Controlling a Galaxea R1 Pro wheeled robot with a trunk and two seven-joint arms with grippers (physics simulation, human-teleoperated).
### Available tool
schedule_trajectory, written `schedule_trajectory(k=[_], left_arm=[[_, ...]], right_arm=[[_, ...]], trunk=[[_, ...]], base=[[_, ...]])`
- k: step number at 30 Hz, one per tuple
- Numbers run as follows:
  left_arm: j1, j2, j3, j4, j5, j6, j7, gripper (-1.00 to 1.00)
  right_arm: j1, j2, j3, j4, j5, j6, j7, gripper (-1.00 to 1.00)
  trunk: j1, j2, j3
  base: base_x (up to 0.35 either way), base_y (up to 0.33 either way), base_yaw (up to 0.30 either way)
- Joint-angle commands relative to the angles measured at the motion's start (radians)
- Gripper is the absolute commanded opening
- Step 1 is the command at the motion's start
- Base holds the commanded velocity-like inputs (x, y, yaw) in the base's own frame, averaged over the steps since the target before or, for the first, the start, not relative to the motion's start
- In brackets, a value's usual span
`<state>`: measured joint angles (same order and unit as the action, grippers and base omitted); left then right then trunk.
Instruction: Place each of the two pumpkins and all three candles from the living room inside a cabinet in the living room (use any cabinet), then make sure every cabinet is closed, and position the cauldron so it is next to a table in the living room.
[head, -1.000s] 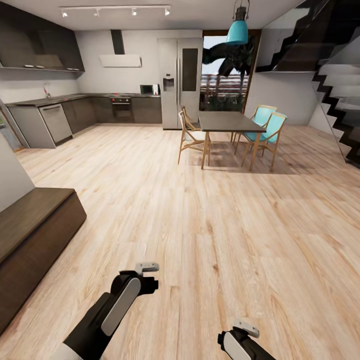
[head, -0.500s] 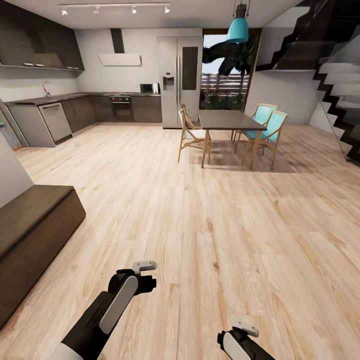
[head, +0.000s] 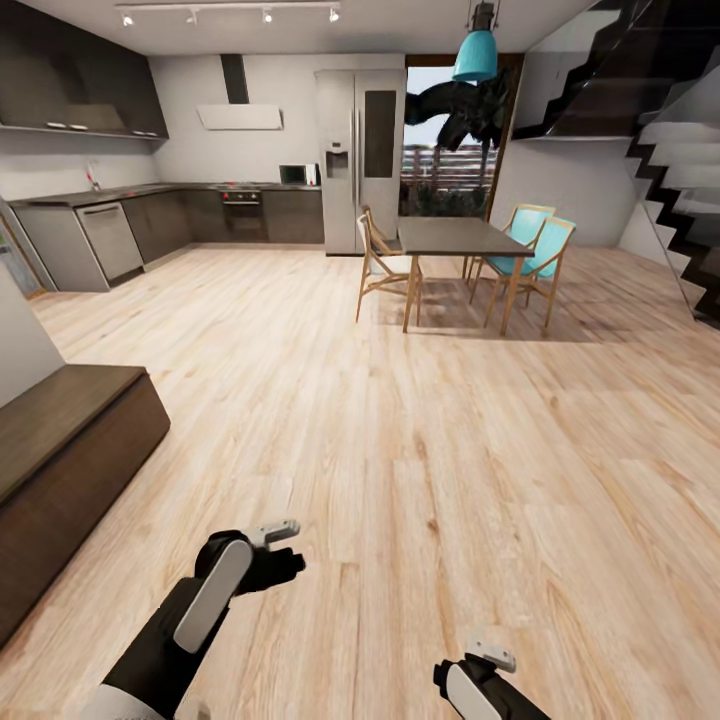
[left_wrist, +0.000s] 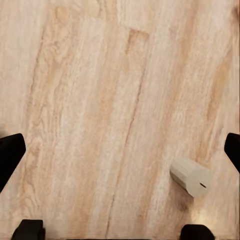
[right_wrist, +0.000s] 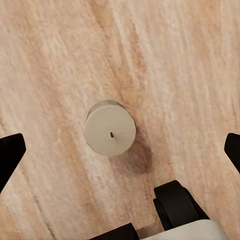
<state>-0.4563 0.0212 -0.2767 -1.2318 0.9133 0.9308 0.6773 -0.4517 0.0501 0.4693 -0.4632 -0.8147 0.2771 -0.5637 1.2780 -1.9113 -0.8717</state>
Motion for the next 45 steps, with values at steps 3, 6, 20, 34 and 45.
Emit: schedule_trajectory(k=[3,6,20,34,45], left_arm=[[-0.001,0.041,0.032,-0.022,0.147,0.045,-0.024,1.0],[-0.001,0.112,0.049,-0.032,0.303,0.058,-0.088,1.0],[0.001,0.215,0.055,-0.036,0.51,0.063,-0.186,1.0],[0.007,0.209,0.014,-0.038,0.509,0.062,-0.186,1.0],[0.007,0.209,0.013,-0.038,0.509,0.062,-0.186,1.0]], right_arm=[[-0.001,0.001,0.008,-0.002,-0.004,0.004,-0.007,1.0],[-0.001,0.001,0.008,-0.002,-0.004,-0.007,-0.006,1.0],[-0.001,0.002,0.013,-0.002,-0.003,-0.046,0.063,1.0],[-0.001,0.002,0.009,-0.005,-0.013,-0.1,0.059,1.0],[-0.001,0.002,0.008,-0.005,-0.013,-0.105,0.059,1.0]], trunk=[[0.011,-0.022,-0.01],[0.023,-0.043,-0.02],[0.077,-0.141,-0.064],[0.08,-0.147,-0.067],[0.115,-0.21,-0.095]], base=[[0.0,0.0,0.0],[0.0,0.0,0.0],[0.0,0.0,0.0],[0.0,0.0,0.0],[0.0,0.0,0.0]])
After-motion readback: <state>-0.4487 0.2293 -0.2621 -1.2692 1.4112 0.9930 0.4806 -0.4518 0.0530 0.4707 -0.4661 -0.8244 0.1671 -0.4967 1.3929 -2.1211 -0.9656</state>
